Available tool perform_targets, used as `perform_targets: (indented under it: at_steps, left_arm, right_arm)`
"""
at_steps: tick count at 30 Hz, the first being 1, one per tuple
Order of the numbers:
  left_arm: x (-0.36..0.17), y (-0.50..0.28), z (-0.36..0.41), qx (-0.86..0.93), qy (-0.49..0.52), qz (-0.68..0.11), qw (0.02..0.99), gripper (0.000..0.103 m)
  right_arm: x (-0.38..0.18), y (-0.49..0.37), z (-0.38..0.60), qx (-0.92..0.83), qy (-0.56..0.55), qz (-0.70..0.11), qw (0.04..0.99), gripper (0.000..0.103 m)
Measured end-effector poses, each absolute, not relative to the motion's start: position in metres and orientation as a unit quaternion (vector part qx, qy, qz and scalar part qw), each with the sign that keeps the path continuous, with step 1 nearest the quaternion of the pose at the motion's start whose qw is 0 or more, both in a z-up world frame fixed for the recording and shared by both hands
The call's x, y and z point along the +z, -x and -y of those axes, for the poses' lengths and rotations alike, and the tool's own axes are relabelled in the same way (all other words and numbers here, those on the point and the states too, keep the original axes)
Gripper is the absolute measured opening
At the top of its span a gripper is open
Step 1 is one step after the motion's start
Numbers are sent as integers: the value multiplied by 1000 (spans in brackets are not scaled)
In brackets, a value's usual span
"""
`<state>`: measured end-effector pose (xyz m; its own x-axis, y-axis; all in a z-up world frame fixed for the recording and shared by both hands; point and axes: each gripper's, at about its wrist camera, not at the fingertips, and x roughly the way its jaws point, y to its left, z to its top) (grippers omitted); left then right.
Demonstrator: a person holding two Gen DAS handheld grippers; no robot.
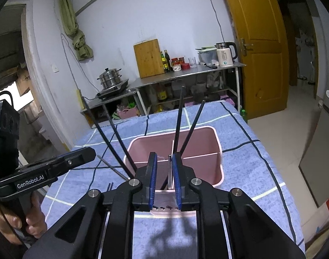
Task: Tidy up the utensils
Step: 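Withdraw the right gripper from the basket toward the chopsticks on the cloth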
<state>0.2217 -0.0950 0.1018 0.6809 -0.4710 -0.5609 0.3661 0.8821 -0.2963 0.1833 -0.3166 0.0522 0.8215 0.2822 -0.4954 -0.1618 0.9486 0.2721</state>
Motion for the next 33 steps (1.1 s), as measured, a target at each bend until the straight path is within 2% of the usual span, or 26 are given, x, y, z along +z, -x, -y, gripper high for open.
perform_targets:
  at_steps: [11, 18, 23, 33]
  left_arm:
    - [109, -189, 74, -223, 84, -302, 923, 26]
    - [107, -164, 58, -207, 92, -285, 931, 30]
    - [98, -146, 47, -191, 91, -281, 936, 33]
    - [71, -122, 28, -158, 84, -290, 940, 33]
  right_arm:
    - [67, -149, 303, 111, -80, -252, 958, 16]
    - [62, -128, 283, 132, -64, -253, 956, 22]
    - [52, -118, 273, 145, -62, -262, 952, 22]
    - [33, -104, 260, 156, -54, -279, 946, 22]
